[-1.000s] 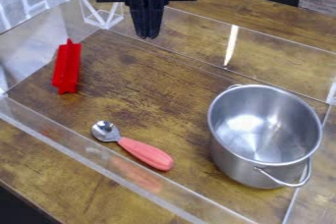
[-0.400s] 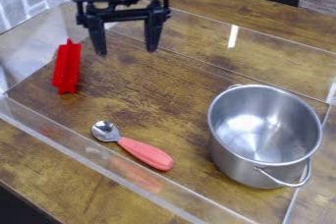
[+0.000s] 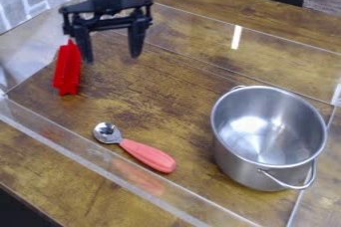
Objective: Put the red object in the silver pot
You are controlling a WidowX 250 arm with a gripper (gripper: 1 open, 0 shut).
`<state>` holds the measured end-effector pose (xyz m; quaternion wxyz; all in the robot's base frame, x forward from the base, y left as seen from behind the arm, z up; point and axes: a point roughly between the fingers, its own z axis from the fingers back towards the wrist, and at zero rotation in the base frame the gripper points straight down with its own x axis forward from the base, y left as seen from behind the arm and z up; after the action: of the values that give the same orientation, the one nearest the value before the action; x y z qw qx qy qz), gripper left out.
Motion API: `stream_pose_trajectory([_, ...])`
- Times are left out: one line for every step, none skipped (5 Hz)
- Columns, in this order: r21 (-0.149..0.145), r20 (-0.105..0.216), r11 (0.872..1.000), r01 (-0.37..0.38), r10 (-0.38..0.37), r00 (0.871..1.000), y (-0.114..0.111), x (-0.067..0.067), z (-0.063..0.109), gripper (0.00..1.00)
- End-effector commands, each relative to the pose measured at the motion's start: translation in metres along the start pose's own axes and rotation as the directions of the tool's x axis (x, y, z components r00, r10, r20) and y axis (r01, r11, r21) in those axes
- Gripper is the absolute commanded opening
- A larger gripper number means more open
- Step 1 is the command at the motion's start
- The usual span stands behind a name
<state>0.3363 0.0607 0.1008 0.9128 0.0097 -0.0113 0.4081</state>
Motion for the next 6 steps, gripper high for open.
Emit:
stream_pose_trajectory([-0.031,0.053,0.999,-0.034,0.035,0.998,0.021,0.016,0.001,1.00])
stream_pose_trajectory([-0.024,0.064,0.998,-0.064,0.065,0.996,0.038,0.025,-0.002,1.00])
stream_pose_trajectory([-0.013,0.081,0.994,-0.110,0.110,0.991,0.047,0.037,-0.005,1.00])
stream_pose_trajectory([-0.008,0.091,0.996,-0.089,0.089,0.992,0.051,0.046,-0.009,1.00])
stream_pose_trajectory([-0.002,0.096,0.998,-0.057,0.057,0.994,0.053,0.056,-0.013,1.00])
stream_pose_trajectory([0.005,0.096,0.999,-0.033,0.032,0.995,0.043,0.062,-0.031,1.00])
